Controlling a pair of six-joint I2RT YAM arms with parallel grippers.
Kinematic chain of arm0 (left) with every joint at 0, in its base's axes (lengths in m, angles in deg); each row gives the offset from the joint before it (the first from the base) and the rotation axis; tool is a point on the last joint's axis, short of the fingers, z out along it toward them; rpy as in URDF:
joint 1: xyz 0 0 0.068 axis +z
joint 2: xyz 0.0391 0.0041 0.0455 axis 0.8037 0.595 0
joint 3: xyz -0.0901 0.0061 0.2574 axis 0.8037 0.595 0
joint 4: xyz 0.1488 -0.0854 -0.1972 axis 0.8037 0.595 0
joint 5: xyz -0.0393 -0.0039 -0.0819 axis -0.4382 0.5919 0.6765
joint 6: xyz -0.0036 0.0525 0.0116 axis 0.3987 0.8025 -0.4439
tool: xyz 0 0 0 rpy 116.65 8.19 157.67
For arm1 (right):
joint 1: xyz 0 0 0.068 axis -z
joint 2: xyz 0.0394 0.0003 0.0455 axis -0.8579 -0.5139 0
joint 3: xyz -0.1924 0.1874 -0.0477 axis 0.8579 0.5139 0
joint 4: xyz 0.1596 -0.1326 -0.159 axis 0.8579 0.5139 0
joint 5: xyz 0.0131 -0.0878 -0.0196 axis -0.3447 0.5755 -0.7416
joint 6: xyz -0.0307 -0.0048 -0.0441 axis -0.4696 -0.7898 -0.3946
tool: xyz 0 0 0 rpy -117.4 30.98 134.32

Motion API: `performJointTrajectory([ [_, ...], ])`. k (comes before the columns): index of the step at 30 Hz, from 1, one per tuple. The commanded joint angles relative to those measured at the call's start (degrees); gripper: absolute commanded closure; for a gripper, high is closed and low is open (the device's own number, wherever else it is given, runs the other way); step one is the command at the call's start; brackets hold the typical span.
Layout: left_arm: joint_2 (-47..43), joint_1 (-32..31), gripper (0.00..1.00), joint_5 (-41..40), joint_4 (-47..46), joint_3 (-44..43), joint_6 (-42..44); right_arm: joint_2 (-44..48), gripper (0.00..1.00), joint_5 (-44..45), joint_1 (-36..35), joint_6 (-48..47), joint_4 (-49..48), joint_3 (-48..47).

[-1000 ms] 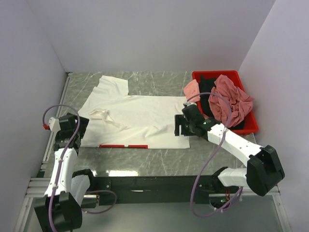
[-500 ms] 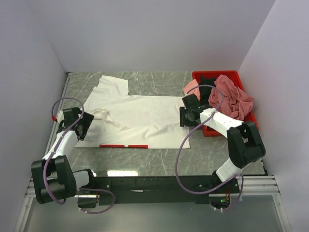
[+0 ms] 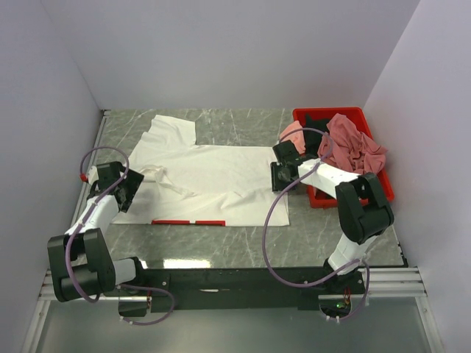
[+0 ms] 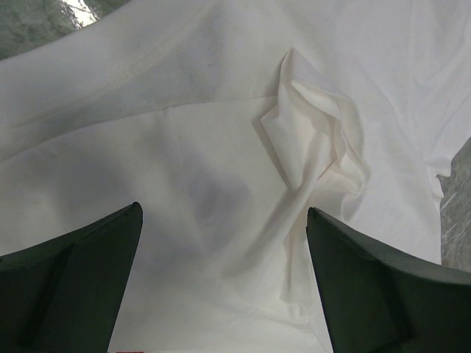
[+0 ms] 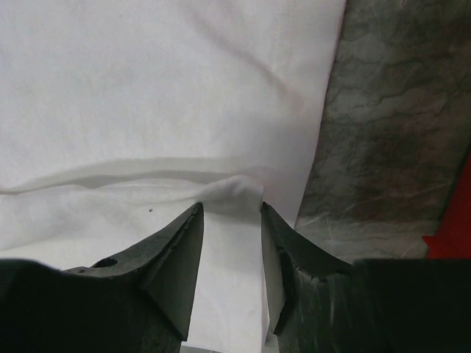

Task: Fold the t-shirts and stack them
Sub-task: Fold the tshirt

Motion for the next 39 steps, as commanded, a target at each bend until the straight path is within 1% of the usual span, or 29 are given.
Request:
performJointTrajectory([
  [1, 0.56, 0.03, 0.01, -0.19, -2.1, -2.13, 1.02, -1.03, 0.57, -0.22, 0.35, -0.42, 0.37, -2.51],
  [3, 0.74, 0.03, 0.01, -0.36, -2.27, -2.04, 1.19, -1.12, 0.58, -0.56, 0.44, -0.25, 0.37, -2.51],
  [4, 0.91, 0.12, 0.01, -0.62, -2.19, -1.87, 1.28, -1.21, 0.64, -1.18, 0.44, -0.34, 0.19, -2.42],
  [5, 1.0, 0.03, 0.0, -0.8, -2.1, -1.87, 1.37, -1.12, 0.67, -1.44, 0.35, -0.16, 0.11, -2.24],
  [10, 1.27, 0.03, 0.01, -1.51, -2.01, -1.34, 1.54, -2.0, 0.71, -1.97, 0.35, 0.19, 0.9, -2.68],
  [12, 1.35, 0.03, 0.01, -1.68, -2.27, -1.08, 1.63, -1.92, 0.78, -1.89, 0.44, 0.28, 1.07, -2.68],
  [13, 1.53, 0.03, 0.01, -1.6, -2.54, -0.64, 1.63, -1.74, 0.83, -1.71, 0.44, 0.37, 1.07, -2.68],
  [14, 1.53, 0.03, 0.0, -1.59, -2.97, -0.38, 1.63, -1.39, 0.87, -1.19, 0.44, 0.45, 1.16, -2.51],
  [17, 2.49, -0.05, 0.01, -1.33, -3.85, 0.42, 1.46, -0.69, 0.94, -0.22, 0.35, 0.72, 1.69, -2.42],
  [18, 2.76, 0.12, 0.01, -1.33, -4.03, 0.68, 1.45, -0.51, 0.99, 0.22, 0.35, 0.89, 1.69, -2.51],
  [19, 3.46, 0.03, 0.01, -1.24, -4.21, 0.85, 1.45, -0.25, 1.0, 0.49, 0.35, 1.07, 1.95, -2.51],
  [25, 6.54, 0.03, 0.01, -1.24, -4.3, 1.65, 2.07, 1.51, 1.0, 3.91, 0.35, 2.21, 4.41, -2.86],
  [29, 6.81, 0.03, 0.01, -1.94, -4.04, 1.82, 2.25, 3.27, 1.0, 5.06, 0.35, 3.35, 5.9, -2.59],
  [35, 6.81, 0.03, 0.01, -2.91, -3.51, 2.17, 2.51, 3.63, 1.0, 2.96, 0.44, 1.69, 5.12, -2.33],
  [36, 6.89, 0.03, 0.01, -2.83, -3.51, 2.17, 2.42, 3.45, 0.91, 2.17, 0.35, 1.16, 4.59, -2.33],
  [39, 7.07, 0.03, 0.01, -2.74, -3.51, 2.09, 2.42, 2.4, 0.72, 0.84, 0.35, 0.28, 4.24, -3.03],
])
